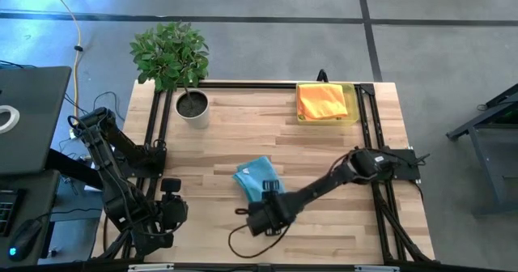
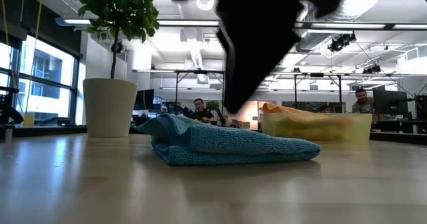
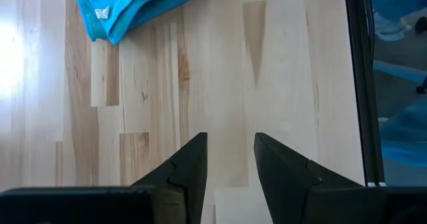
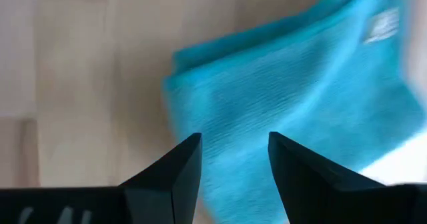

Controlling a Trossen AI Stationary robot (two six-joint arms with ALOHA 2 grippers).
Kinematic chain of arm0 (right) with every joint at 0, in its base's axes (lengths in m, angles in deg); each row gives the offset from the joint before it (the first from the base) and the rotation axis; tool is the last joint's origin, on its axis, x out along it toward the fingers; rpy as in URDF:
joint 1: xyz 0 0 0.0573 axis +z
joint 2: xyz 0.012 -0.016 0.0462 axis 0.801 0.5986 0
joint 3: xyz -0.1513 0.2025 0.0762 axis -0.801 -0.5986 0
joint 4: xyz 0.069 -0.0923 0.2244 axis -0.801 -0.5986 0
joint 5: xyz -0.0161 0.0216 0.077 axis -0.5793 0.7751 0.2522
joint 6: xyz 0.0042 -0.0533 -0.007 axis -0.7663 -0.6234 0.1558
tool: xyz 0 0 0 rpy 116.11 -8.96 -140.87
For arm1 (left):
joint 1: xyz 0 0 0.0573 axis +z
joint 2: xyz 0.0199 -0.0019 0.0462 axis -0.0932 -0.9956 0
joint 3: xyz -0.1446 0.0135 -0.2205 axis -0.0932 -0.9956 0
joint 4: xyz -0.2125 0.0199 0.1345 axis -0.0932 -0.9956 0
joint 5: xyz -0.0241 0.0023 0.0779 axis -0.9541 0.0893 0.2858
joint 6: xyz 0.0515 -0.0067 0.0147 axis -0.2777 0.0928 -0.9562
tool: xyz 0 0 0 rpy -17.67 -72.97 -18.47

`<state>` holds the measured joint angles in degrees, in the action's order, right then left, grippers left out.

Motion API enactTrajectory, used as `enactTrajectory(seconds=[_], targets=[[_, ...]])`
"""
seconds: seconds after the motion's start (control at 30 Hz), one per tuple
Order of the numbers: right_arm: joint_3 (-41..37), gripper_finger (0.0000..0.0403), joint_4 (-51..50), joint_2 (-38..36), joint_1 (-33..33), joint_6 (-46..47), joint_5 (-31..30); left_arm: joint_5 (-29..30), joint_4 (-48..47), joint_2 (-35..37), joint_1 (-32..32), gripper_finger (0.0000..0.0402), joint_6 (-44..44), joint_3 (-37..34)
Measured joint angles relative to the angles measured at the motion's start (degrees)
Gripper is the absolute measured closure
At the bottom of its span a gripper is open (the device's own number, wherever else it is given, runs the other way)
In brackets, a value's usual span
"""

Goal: Fold microfiber towels
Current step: Put the blue microfiber towel into the yellow bin

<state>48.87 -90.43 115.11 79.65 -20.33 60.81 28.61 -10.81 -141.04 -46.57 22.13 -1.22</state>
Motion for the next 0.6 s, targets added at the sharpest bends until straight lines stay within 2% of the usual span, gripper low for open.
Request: enactTrajectory(seconds=[0.2,0.6], targets=[[-6.82,0.0238,7.83,0.02,1.41,1.77,1.98,0.02,0.04,0.0,0.03,0.0287,0.02,0.0],[-16.86,0.0238,19.85,-0.7,-1.04,3.82,3.82,0.98,0.35,0.0,0.15,0.0287,1.7,0.0]])
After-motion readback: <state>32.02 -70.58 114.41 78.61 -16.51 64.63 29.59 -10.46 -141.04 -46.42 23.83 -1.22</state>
